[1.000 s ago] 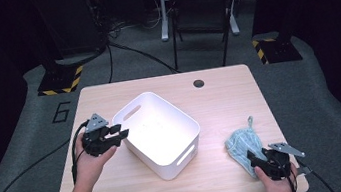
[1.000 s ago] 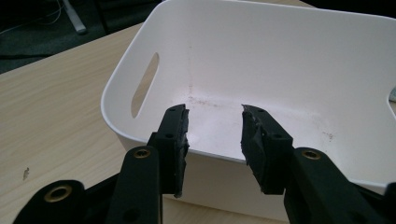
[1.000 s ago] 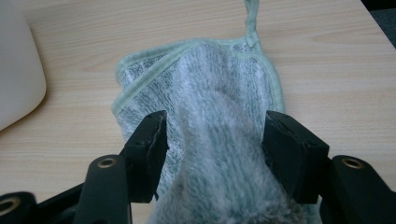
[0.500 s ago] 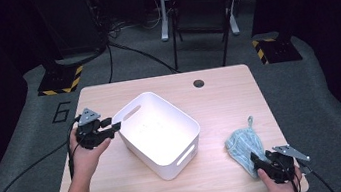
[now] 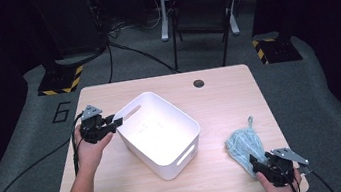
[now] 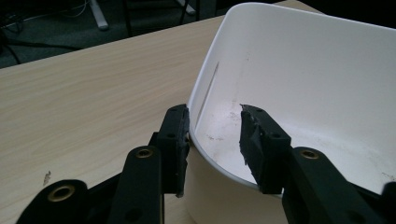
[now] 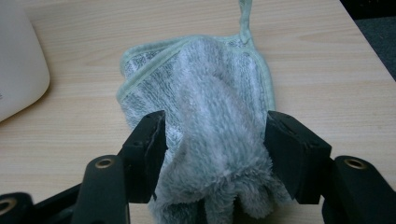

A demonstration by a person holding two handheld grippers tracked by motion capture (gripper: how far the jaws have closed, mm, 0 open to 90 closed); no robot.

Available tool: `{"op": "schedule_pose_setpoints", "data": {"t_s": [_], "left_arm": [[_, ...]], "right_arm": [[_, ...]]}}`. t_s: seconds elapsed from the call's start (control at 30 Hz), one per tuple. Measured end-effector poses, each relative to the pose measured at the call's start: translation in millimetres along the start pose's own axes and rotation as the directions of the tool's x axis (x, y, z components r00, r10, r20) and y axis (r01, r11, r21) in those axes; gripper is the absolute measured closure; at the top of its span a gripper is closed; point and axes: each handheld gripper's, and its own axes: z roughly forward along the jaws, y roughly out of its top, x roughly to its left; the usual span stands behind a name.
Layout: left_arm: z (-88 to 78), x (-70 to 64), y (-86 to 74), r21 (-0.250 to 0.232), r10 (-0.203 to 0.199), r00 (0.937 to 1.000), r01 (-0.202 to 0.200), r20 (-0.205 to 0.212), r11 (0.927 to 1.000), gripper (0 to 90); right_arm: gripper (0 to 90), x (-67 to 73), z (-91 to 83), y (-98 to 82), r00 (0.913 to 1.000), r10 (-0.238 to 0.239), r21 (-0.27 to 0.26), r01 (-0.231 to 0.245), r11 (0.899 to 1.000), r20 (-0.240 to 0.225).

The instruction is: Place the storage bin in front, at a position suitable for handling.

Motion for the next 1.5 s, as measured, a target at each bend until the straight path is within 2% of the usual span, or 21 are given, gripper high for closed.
{"op": "schedule_pose_setpoints", "data": {"t_s": [0.4,0.57,0.83,1.0,1.07,1.13,1.23,1.4,1.5], "left_arm": [[-10.5,-9.9,-4.2,0.025,0.02,0.9998,-0.02,-0.01,0.9995,61.7],[-21.4,-13.2,-9.0,0.053,-0.02,0.9995,0.018,0.023,0.9984,60.6],[-30.3,-11.7,-8.2,0.097,-0.023,0.9988,0.019,0.043,0.9951,63.8],[-31.5,-2.7,-8.0,0.111,-0.096,0.9904,0.085,0.099,0.9902,65.9],[-29.5,-3.4,-7.7,0.105,-0.082,0.9937,0.074,0.076,0.9918,66.0],[-23.2,-6.1,-7.5,0.096,-0.029,0.999,0.025,0.033,0.995,63.6],[-15.0,-8.5,-11.1,0.087,0.006,0.9996,-0.008,0.029,0.9961,63.1],[-9.6,-4.8,-13.7,0.062,-0.019,0.9995,0.017,0.026,0.9979,63.4],[-8.3,-4.6,-13.8,0.059,-0.017,0.9988,0.015,0.046,0.9981,69.7]], "right_arm": [[38.6,2.3,1.3,3.1,0.9999,0.003,-0.015,-0.003,1.0,-0.014],[38.1,8.4,1.4,7.1,0.9991,-0.036,-0.029,0.035,0.999,-0.023],[37.6,10.1,5.2,8.4,0.9986,-0.042,-0.016,0.042,0.999,-0.031],[37.7,8.4,5.3,7.8,0.9994,-0.022,-0.01,0.022,1.0,-0.028],[37.7,7.3,5.7,7.3,0.9993,-0.024,-0.007,0.024,1.0,-0.03],[37.7,7.4,6.9,7.2,0.9995,-0.018,-0.008,0.018,1.0,-0.027],[37.6,8.8,8.4,7.4,0.9995,-0.019,-0.002,0.019,1.0,-0.025],[37.6,9.4,11.5,8.2,0.9995,-0.018,-0.002,0.018,1.0,-0.025],[37.6,9.4,13.8,8.6,0.9996,-0.015,-0.004,0.015,1.0,-0.025]]}}
